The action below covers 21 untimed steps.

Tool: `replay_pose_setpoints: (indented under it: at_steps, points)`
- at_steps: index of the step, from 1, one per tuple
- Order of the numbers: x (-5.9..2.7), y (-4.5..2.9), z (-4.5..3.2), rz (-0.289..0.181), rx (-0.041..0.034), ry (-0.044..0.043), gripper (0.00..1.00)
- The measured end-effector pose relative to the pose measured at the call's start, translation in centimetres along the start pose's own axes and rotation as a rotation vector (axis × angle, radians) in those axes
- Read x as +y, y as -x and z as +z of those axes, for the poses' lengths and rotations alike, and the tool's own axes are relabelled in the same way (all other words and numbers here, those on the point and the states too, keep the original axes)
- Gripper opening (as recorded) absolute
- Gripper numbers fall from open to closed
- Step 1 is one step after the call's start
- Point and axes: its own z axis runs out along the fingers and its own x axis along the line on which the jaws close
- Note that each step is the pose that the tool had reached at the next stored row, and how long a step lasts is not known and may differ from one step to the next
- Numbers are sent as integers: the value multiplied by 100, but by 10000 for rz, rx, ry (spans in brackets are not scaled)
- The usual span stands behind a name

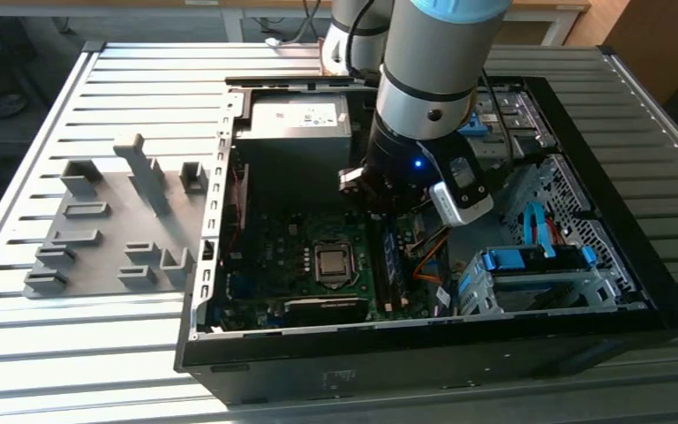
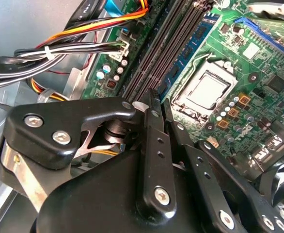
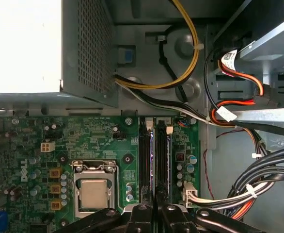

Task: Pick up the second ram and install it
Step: 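Insert the second ram into the second slot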

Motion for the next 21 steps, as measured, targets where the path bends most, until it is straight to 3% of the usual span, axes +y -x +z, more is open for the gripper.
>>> replay_pose_setpoints:
  at_steps: [13, 21]
  points:
    - [-38, 4, 114, 300, -2, 1, 14]
    - [-38, 4, 132, 300, -2, 0, 14]
